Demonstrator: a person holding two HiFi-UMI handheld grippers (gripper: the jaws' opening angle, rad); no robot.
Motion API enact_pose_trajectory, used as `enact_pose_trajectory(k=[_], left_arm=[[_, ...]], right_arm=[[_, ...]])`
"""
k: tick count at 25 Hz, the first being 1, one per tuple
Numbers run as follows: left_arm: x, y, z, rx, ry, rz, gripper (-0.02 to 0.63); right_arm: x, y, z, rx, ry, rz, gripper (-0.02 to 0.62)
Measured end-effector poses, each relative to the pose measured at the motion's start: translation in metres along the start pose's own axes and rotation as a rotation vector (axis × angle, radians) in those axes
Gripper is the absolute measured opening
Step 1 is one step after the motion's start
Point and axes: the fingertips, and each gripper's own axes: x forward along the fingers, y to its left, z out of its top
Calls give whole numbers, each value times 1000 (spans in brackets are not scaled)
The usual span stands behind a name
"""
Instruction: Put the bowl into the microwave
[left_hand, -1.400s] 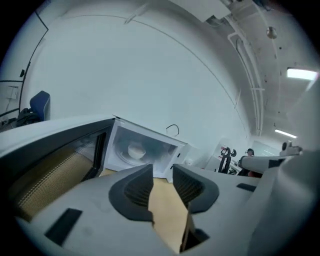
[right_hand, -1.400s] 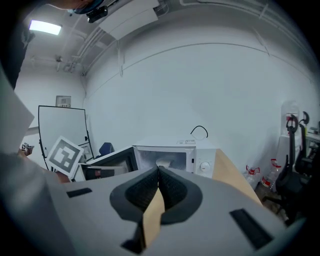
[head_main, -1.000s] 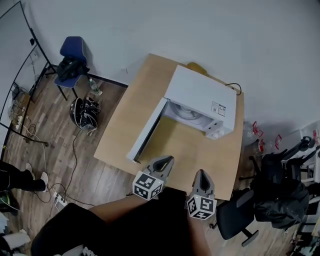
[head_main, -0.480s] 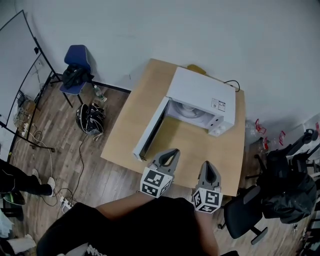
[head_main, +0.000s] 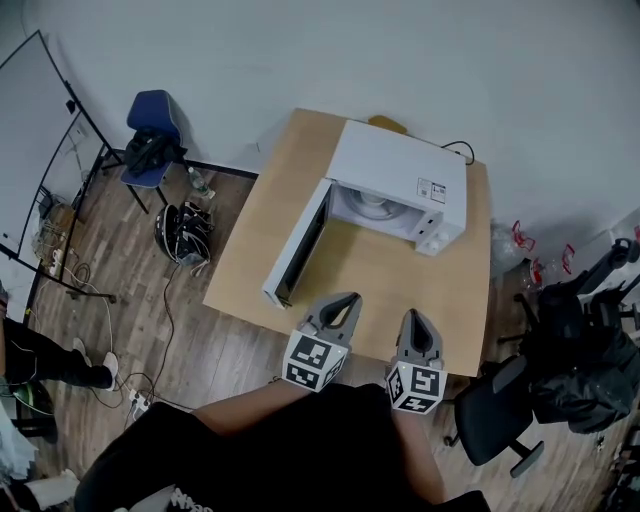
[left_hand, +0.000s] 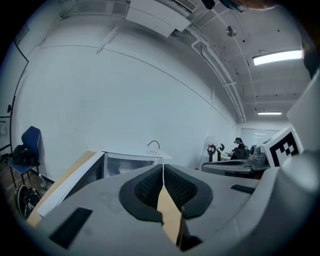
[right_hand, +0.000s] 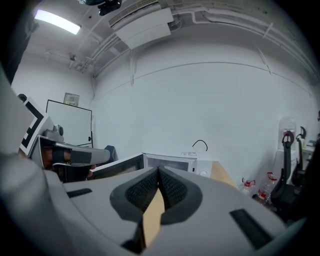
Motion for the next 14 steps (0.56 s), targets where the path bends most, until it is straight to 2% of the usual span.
enact_pose_trajectory(k=[8,14], left_arm=[[-9,-5,-5,22,-1,23,18],[-15,-14,-9,18,13,1,12]], right_arm=[[-4,11,-6,-13,11,42,60],[-7,17,-7,-25,19,68,60]])
